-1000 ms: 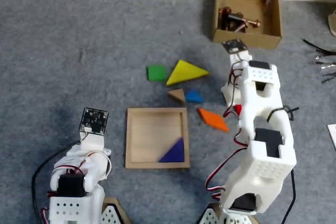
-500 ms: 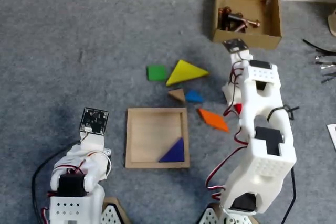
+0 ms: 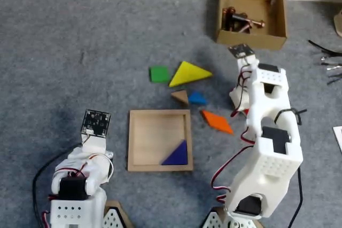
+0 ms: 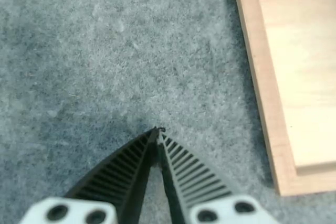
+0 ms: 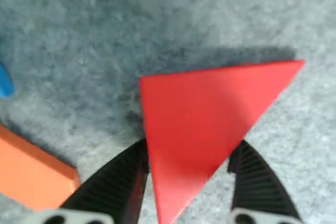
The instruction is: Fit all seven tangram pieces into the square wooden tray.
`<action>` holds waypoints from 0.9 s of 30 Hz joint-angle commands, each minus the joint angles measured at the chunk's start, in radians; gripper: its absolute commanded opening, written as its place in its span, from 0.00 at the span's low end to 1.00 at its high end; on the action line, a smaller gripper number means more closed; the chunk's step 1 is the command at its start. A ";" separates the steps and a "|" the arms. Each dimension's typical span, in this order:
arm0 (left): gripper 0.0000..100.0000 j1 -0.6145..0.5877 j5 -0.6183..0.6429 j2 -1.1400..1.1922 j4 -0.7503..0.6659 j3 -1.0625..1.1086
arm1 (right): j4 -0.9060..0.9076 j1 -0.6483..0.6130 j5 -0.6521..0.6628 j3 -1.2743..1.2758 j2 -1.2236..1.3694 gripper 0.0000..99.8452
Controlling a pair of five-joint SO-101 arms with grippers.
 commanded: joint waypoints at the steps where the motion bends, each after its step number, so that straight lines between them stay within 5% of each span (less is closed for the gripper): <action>1: 0.01 0.013 -0.005 -0.007 0.005 0.019 | 0.001 0.013 0.015 0.008 0.024 0.15; 13: 0.01 0.013 -0.005 -0.007 0.005 0.019 | 0.077 0.012 0.015 -0.025 0.015 0.15; 27: 0.01 0.013 -0.005 -0.007 0.005 0.019 | 0.199 0.007 0.015 -0.110 -0.058 0.00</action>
